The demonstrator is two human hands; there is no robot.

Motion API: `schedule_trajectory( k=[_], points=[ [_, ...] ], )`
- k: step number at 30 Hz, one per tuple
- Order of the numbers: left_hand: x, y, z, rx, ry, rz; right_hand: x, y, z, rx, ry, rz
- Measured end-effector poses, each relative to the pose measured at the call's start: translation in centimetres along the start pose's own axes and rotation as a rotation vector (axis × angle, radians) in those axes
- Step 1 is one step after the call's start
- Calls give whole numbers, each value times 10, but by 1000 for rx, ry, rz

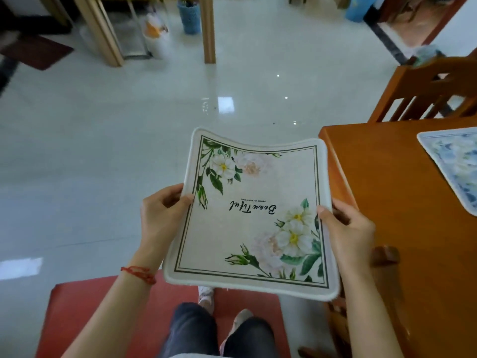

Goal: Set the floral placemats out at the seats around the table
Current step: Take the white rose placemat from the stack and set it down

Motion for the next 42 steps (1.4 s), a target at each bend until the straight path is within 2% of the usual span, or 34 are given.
schedule_trajectory(
  k=[9, 19, 28, 42],
  points=[
    [-35, 22, 88, -84, -76, -34, 99, 24, 65, -54, 107, -28],
    [-43, 29, 202, -155, -61, -27, 185, 43, 134, -12, 40, 10],
    [-18, 2, 284, -166, -66, -39, 211, 57, 218, 27, 45, 31],
    [76, -82, 445, -122, -65, -15, 220, 103, 413, 70, 23, 63]
  ],
)
Point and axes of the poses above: each hand's wrist, its own z-axis towards the middle knuckle, its own x-axis out of the palm, y = z × x, the point moved 1 cm from there along z, towards the middle knuckle, and after that the axes turned 6 degrees about y, right-handed, at the moved point
